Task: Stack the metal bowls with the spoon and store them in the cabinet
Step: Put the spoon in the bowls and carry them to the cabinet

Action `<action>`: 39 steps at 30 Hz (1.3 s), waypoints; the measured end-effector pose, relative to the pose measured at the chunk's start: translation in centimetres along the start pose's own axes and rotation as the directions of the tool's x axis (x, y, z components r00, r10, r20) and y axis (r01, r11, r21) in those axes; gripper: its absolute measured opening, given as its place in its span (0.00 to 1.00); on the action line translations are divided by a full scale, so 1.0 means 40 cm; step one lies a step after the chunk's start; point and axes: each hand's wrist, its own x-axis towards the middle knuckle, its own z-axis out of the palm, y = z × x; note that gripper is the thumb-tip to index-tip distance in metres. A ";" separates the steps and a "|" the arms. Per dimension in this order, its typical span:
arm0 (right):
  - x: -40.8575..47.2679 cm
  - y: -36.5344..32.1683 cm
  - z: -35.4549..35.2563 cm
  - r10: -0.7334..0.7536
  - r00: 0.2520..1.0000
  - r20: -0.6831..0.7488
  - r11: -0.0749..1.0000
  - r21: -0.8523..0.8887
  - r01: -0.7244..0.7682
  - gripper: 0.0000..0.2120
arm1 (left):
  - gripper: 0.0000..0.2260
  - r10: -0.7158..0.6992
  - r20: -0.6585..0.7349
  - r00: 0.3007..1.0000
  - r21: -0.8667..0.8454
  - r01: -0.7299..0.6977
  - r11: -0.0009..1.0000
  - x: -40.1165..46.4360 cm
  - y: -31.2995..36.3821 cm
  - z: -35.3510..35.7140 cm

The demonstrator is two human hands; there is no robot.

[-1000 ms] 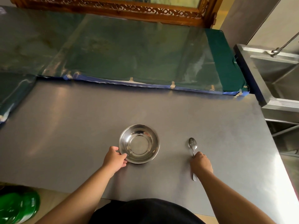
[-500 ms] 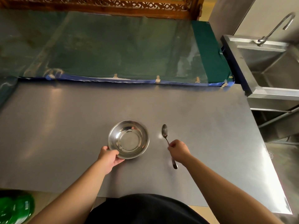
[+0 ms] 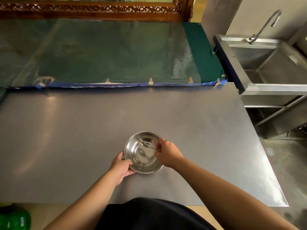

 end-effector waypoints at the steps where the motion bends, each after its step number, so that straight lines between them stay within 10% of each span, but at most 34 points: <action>1: -0.004 0.001 0.007 -0.017 1.000 -0.001 0.999 -0.028 0.017 0.07 | 0.32 0.002 0.009 1.000 0.004 -0.002 1.000 -0.002 0.000 0.004; 26: -0.086 -0.040 0.176 0.143 0.978 -0.153 0.946 -0.269 -0.181 0.09 | 0.29 -0.012 0.255 0.967 0.290 -0.065 0.955 0.066 0.080 -0.077; 34: -0.089 -0.049 0.167 0.339 0.873 -0.351 0.935 0.020 -0.355 0.20 | 0.16 -0.017 0.332 0.943 0.435 -0.137 0.890 0.108 0.128 -0.080; 39: -0.086 -0.049 0.151 0.564 0.793 -0.229 0.821 0.255 -0.510 0.36 | 0.14 0.008 0.381 0.924 0.595 -0.252 0.763 0.131 0.176 -0.073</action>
